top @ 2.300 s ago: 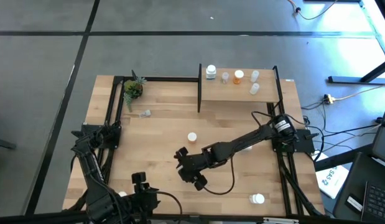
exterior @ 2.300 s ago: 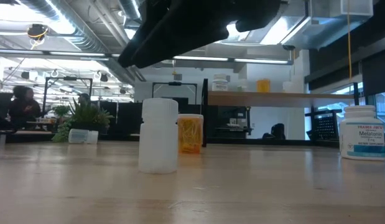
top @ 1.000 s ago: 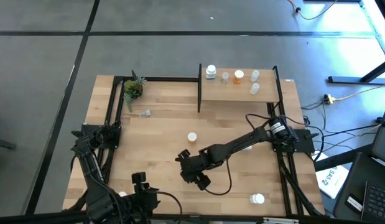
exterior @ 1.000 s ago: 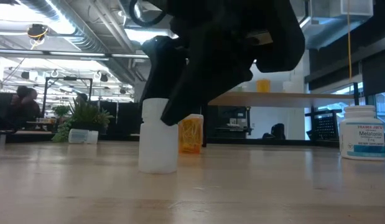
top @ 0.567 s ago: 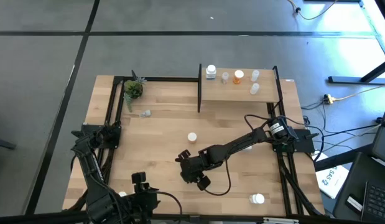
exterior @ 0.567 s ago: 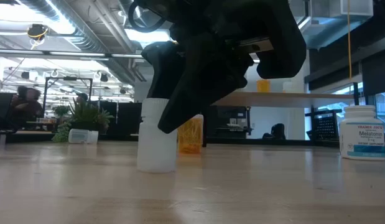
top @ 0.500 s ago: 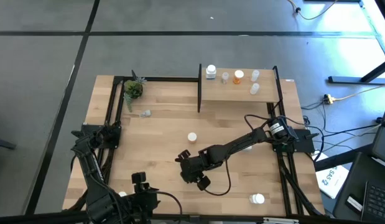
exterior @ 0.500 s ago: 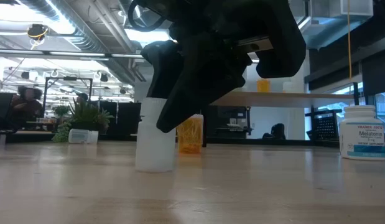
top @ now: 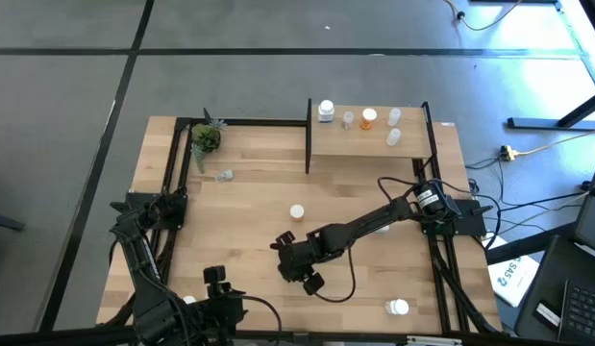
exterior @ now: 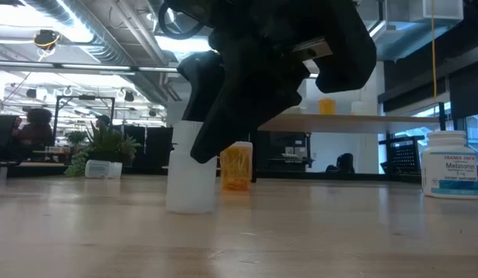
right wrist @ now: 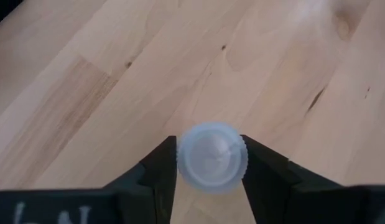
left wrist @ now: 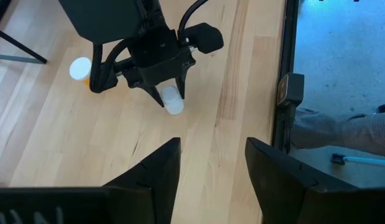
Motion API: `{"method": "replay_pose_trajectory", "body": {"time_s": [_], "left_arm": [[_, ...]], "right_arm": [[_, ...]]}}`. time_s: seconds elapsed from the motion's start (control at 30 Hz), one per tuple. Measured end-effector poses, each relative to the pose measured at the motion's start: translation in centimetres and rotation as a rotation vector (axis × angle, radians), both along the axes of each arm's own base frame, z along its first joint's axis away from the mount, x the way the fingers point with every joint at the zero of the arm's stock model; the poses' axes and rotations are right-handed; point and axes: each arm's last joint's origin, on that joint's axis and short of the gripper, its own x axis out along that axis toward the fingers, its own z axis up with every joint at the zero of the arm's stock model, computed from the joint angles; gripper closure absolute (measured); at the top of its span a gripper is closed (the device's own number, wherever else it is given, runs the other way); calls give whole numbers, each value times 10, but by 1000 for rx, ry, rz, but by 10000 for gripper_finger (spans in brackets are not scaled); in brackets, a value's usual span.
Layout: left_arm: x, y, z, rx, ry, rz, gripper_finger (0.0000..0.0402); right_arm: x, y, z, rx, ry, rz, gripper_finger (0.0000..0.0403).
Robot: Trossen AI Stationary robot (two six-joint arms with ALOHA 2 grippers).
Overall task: Pick and place medicine bottles onto shelf by color
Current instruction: Put the yellow transparent pill bottle on the shelf aligned with the other yellow transparent pill bottle
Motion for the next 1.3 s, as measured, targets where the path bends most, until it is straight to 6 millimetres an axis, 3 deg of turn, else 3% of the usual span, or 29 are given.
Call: {"method": "replay_pose_trajectory", "body": {"time_s": [0.23,0.63,0.93,1.3], "left_arm": [[0,0,0,0,0,0,227],[0,0,0,0,0,0,227],[-2,-2,0,0,0,-8,227],[-6,-5,-9,33,21,-23,227]], "right_arm": [[-1,5,10,26,44,33,251],[-1,10,52,-4,96,61,254],[-14,17,79,-40,219,61,255],[-33,15,120,-39,209,17,253]]}}
